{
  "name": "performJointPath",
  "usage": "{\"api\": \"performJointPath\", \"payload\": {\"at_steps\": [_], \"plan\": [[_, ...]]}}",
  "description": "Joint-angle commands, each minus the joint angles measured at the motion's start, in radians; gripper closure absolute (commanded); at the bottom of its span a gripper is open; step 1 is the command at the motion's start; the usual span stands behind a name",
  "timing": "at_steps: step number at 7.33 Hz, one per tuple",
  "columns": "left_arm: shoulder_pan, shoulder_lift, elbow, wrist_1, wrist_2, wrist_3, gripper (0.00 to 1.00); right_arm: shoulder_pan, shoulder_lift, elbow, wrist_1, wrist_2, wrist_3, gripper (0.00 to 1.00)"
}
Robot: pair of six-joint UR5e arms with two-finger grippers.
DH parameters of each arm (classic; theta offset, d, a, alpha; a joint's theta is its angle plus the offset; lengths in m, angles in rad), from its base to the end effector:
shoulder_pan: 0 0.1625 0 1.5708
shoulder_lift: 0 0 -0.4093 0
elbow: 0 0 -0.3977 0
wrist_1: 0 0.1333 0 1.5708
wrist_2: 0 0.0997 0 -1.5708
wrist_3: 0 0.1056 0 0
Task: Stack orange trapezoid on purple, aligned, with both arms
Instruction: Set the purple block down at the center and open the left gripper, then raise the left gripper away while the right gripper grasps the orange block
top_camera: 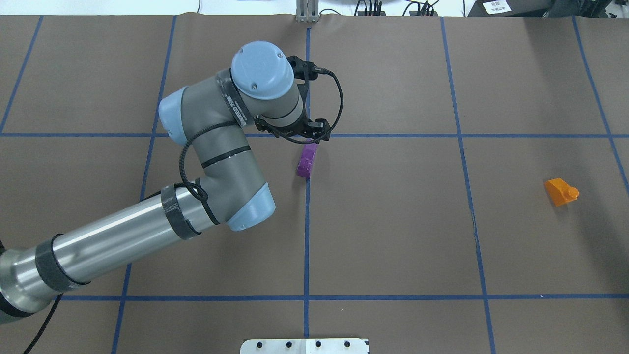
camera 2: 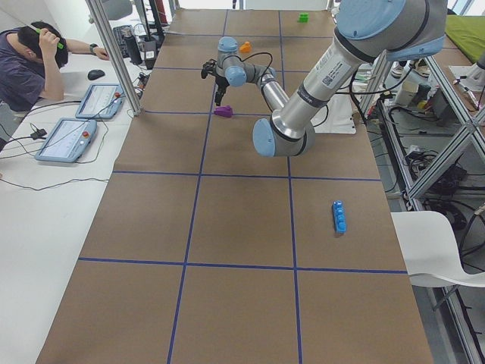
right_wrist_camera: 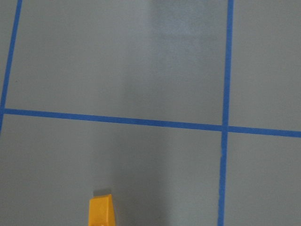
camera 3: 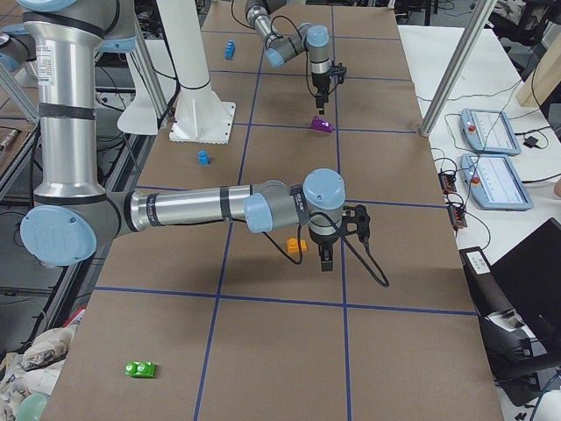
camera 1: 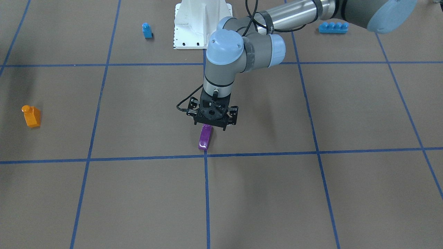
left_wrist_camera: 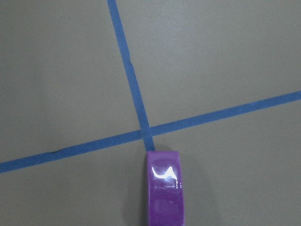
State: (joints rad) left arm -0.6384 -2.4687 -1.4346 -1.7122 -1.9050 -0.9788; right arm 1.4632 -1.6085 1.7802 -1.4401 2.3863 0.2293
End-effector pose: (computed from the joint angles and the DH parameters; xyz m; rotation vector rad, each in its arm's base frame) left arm 0.5418 -0.5249 0.1266 0.2620 0.9095 0.1080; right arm 0.0031 -0.4964 0.5430 0.1456 -0.8450 -0.0091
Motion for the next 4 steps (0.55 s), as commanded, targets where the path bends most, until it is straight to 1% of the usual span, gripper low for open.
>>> {"api": "performJointPath", "payload": {"at_steps": [1, 2, 3, 4], "plan": [[-0.076, 0.052, -0.157, 0.145, -0.071, 0.009, 0.00, -0.148, -0.011, 0.115, 0.003, -0.102, 0.176, 0.00], [-0.089, 0.086, -0.218, 0.179, -0.071, 0.011, 0.00, -0.205, -0.075, 0.139, 0.088, -0.116, 0.194, 0.00], [-0.093, 0.112, -0.248, 0.186, -0.071, 0.011, 0.00, -0.283, -0.106, 0.111, 0.225, -0.184, 0.264, 0.00], [-0.093, 0.114, -0.248, 0.186, -0.069, 0.011, 0.00, -0.358, -0.122, 0.070, 0.295, -0.228, 0.301, 0.00]]}}
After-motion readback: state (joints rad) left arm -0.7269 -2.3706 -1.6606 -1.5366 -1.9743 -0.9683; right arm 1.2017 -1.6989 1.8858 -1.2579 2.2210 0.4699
